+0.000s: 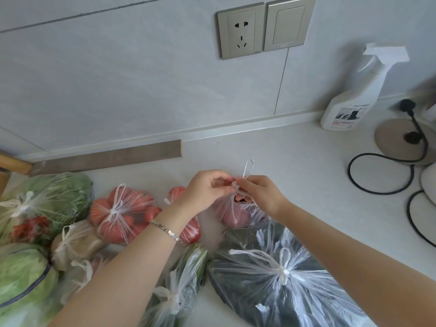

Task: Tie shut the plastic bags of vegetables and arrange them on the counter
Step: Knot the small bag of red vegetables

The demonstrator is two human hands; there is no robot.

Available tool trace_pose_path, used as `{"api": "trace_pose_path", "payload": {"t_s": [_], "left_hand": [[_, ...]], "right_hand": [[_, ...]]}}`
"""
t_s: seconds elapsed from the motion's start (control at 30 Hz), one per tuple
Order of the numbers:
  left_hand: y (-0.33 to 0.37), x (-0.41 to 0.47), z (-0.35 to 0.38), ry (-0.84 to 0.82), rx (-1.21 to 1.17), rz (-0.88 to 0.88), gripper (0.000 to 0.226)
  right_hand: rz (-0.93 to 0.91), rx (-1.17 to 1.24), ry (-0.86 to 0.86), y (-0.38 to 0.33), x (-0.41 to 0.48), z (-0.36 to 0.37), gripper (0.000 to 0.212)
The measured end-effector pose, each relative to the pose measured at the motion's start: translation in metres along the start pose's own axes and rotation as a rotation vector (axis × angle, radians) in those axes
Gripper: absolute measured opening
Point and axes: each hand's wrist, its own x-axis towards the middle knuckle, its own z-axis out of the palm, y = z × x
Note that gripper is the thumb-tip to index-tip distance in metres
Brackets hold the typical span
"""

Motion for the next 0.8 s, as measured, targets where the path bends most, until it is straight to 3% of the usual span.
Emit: {"api": "trace_pose_path", "payload": {"t_s": [0.03, 0.13, 0.23, 0.37, 0.5, 0.6, 0.7, 0.8], "left_hand": [[-0.001, 0.001, 0.002, 0.015, 0.030, 0.010, 0.010], [-0.005, 0.002, 0.010, 0.076, 0.138, 0.068, 0.018], [-0.008, -0.001, 0.021, 0.087, 0.119, 0.100, 0.023], [-0.012, 0.000, 0.035, 0.248, 0.071, 0.075, 0.031], [-0.009, 0.002, 0.045, 0.173, 0.102, 0.101, 0.028], [-0.011, 0.000, 0.046, 0.175, 0.151, 0.142, 0.021], [-0.012, 0.000, 0.042, 0.250, 0.062, 0.127, 0.019], [-0.012, 0.003, 0.038, 0.308, -0.013, 0.079, 0.027]], "right_hand": [[-0.018, -0.094, 0.026, 0.000, 0.000, -0.001, 0.035], [-0.122, -0.278, 0.137, 0.000, 0.000, -0.001, 0.033], [-0.152, -0.264, 0.241, 0.001, 0.002, -0.001, 0.024], [-0.128, -0.106, 0.369, 0.001, 0.004, 0.007, 0.020], [-0.131, -0.213, 0.501, 0.003, 0.006, 0.009, 0.012], [-0.123, -0.362, 0.447, -0.001, 0.009, 0.004, 0.021], [-0.205, -0.600, 0.224, -0.005, 0.006, 0.001, 0.019], [-0.225, -0.629, 0.064, -0.002, 0.000, -0.004, 0.023]]}}
